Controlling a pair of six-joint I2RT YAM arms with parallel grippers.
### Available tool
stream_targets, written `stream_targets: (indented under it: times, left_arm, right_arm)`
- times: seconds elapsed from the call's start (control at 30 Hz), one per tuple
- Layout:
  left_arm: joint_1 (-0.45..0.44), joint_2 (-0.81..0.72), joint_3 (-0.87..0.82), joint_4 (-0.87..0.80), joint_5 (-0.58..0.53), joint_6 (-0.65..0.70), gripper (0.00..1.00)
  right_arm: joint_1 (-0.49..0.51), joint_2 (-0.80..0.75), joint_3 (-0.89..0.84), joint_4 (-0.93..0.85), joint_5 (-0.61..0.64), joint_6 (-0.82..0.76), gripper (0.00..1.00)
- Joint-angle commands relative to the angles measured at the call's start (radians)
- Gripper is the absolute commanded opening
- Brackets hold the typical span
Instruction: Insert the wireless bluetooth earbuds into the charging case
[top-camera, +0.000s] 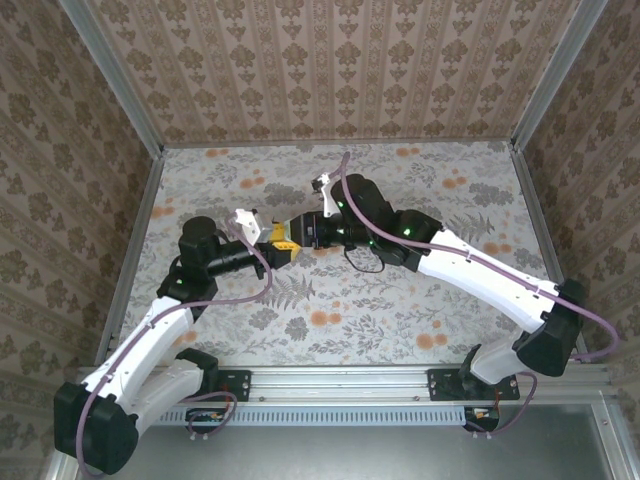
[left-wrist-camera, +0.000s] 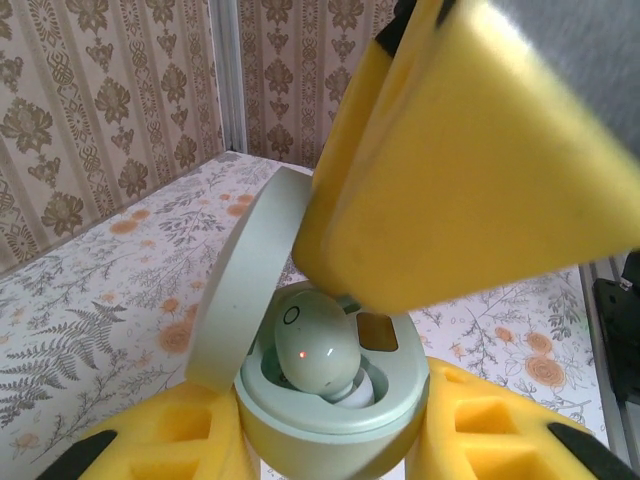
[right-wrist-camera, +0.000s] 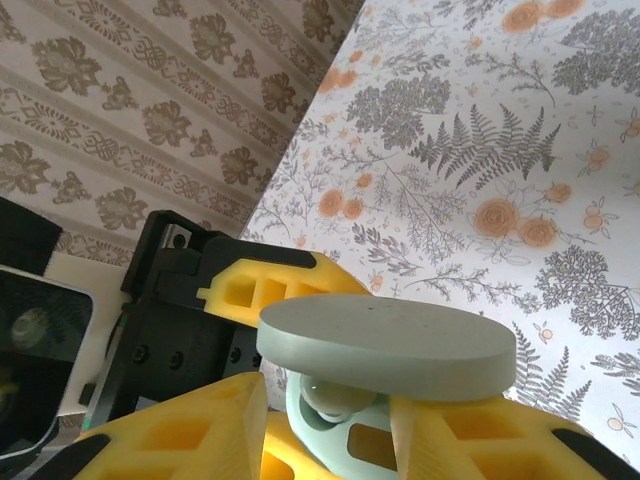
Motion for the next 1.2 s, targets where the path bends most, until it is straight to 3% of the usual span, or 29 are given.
stream_targets:
  times: [0.0, 1.17]
  left_arm:
    - [-0.008, -0.013, 0.0, 0.015, 0.007, 0.026, 0.16]
    - [-0.003, -0.023, -0.001, -0.029, -0.031, 0.014, 0.16]
  right_arm:
    - [0.005, 0.022, 0.035, -0.009, -0.022, 0.004, 0.37]
    - [-0.023, 0.047, 0.068, -0.006, -0.056, -0.002, 0.4]
